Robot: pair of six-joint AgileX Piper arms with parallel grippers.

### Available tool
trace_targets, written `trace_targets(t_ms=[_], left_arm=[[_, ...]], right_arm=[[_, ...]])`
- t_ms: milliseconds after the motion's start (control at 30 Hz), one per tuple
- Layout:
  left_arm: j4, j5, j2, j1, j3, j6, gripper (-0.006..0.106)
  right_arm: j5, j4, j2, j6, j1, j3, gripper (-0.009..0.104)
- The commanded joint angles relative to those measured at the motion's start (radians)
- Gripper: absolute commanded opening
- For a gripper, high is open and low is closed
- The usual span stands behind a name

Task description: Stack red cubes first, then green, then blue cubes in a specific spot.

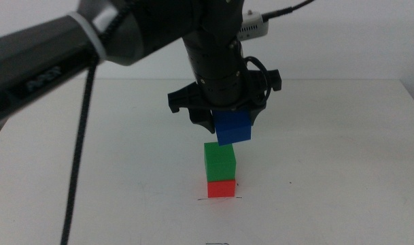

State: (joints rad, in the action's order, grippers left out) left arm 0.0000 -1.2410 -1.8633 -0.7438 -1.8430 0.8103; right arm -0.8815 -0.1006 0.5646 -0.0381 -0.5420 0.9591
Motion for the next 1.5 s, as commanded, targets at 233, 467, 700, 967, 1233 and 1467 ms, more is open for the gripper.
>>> trace_targets(t_ms=[233, 467, 700, 967, 1233, 1467], left_arm=[[0.061, -0.073, 0.020, -0.006, -0.038, 0.005, -0.001], [0.046, -0.073, -0.017, -0.006, -0.036, 0.005, -0.001], [0.050, -0.073, -0.018, -0.006, -0.007, 0.027, -0.001], [0.058, -0.073, -0.028, -0.006, 0.002, 0.027, -0.001], [0.072, -0.073, -0.033, -0.004, 0.015, 0.034, -0.001], [0.099, -0.073, -0.033, -0.002, 0.031, 0.046, -0.001]], right_arm=[[0.066, 0.002, 0.006, -0.012, 0.009, 0.022, 0.085], [0.066, 0.002, 0.006, -0.012, 0.009, 0.022, 0.085], [0.066, 0.002, 0.006, -0.012, 0.009, 0.022, 0.085], [0.066, 0.002, 0.006, -0.012, 0.009, 0.022, 0.085], [0.066, 0.002, 0.006, -0.012, 0.009, 0.022, 0.085], [0.066, 0.002, 0.006, -0.012, 0.009, 0.022, 0.085]])
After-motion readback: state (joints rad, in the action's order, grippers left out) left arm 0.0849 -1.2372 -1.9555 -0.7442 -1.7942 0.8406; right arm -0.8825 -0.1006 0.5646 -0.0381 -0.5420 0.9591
